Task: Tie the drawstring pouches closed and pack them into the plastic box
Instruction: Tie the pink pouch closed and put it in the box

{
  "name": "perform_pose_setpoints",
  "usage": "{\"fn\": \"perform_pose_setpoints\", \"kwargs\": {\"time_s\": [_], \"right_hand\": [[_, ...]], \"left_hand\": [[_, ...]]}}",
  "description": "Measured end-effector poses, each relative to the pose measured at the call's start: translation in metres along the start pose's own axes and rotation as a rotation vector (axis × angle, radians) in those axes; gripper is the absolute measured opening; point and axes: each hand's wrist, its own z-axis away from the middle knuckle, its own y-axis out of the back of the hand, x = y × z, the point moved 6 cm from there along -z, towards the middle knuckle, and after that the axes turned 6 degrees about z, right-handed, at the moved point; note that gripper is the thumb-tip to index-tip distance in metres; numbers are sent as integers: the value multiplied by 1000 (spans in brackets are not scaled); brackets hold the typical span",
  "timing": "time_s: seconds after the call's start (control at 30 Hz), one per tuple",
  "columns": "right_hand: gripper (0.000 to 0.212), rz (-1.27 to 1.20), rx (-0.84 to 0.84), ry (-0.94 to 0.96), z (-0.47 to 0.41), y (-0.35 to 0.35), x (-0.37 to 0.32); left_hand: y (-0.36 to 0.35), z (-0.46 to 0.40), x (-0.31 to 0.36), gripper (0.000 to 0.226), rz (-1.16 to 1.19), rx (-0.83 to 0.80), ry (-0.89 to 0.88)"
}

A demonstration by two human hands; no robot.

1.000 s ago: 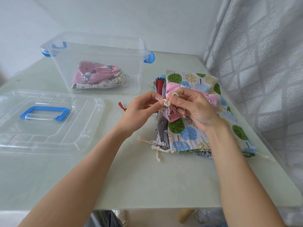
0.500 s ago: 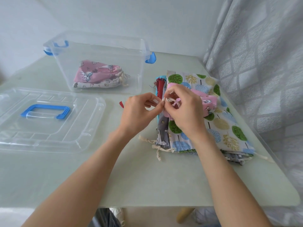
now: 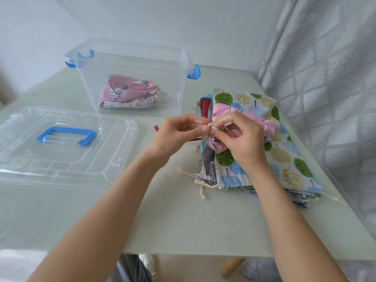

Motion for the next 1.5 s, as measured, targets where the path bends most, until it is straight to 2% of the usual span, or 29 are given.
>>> {"fn": "perform_pose_setpoints", "kwargs": {"time_s": [0.27,0.63,0.67,0.8,0.9,1.0,1.07,1.13,1.3,1.4,1.5], "right_hand": [[12,-161,-42,-97,2,-4,10],[10,-251,-116,-283,6,-4,21],[10,-248,-127,-296,7,-3,22],[16,-199,-180,-361,7,-3,29],[16,-235,-225,-425,9,0,34],[17,-244,-288,-453,12,4,38],[23,-248,-310,-461,14,9,41],[17,-283,-323,-470,16,14,41],[13,-268,-346,-476,20,18,36],[22,-89,-415,-443,24,18,30],[47,182,-549,-382,31,19,16]], "left_hand": [[6,2,-12,12,229,79,172],[18,4,-16,13,359,191,206],[22,4,-15,13,254,205,157],[23,7,0,12,-612,154,-228],[19,11,6,18,-952,92,-404],[14,15,9,25,-1110,50,-492],[13,16,9,31,-1098,35,-497],[12,16,9,32,-1067,31,-486],[15,12,4,14,-940,25,-424],[16,13,2,9,-748,19,-301],[-4,19,7,14,-535,-21,-197]]}}
